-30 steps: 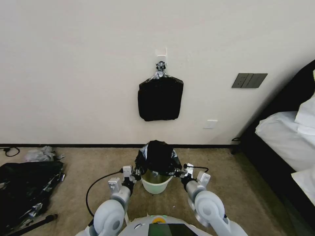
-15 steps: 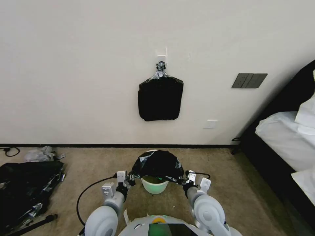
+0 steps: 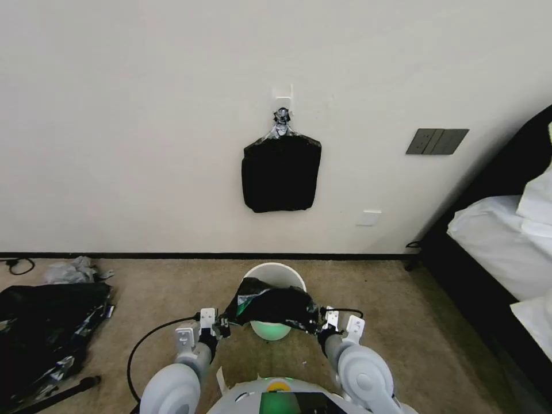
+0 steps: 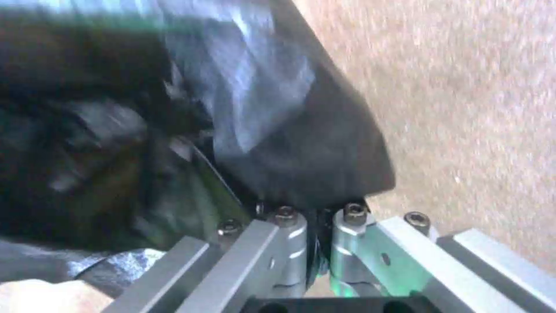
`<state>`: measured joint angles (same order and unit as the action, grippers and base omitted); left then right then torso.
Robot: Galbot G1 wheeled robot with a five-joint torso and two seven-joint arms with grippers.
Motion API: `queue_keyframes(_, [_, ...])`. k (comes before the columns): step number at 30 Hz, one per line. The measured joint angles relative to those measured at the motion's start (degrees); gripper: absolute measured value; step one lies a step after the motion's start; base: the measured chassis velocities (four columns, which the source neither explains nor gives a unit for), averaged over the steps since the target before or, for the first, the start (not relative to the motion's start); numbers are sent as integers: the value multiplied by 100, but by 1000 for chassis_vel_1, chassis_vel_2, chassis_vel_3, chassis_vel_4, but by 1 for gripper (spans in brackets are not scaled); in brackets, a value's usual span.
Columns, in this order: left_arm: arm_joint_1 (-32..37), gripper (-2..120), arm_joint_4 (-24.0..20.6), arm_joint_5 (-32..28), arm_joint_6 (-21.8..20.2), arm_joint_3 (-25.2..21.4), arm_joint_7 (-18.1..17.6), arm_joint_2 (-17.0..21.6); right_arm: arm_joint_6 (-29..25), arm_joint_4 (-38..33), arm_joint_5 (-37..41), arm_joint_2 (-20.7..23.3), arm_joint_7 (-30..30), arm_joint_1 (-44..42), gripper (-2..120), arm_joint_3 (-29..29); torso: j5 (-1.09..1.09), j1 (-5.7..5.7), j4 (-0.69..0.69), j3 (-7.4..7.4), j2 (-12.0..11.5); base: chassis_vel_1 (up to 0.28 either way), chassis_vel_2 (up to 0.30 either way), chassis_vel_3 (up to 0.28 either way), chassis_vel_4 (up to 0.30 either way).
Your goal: Place a trash bag onto the trash bin.
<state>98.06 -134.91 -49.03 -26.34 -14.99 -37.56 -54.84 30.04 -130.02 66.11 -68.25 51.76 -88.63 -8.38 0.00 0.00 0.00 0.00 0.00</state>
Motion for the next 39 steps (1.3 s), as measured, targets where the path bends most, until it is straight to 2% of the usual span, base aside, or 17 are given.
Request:
queue_keyframes(7, [-291,0,247,-93,-251,107,-115,110,63,445,54,-26,-117,204,0,-26,0,0,0,0,0,0,0,0,0])
queue_keyframes(13, [-535,0,392,-170,-401,220,-176,153,199,536,121,-25,-145,297,0,-29,0,0,0,0,0,0,0,0,0])
queue_keyframes(21, [-340,0,81,-343,-539,5,-282,418,537,40,215,136,-143,64,0,-12,0,0,0,0,0,0,0,0,0])
queue_keyframes(29, [-392,0,11,-435,-777,-84,-478,626,692,195,342,158,-112,190,0,-32,0,0,0,0,0,0,0,0,0])
queue_keyframes(34, [-671,0,238,-437,-831,32,-498,694,691,453,344,131,-97,389,0,-27,0,0,1,0,0,0,0,0,0])
queue_keyframes(39, [-1114,0,600,-456,-807,287,-495,525,641,684,326,106,-84,587,0,-18,-1,0,0,1,0,0,0,0,0])
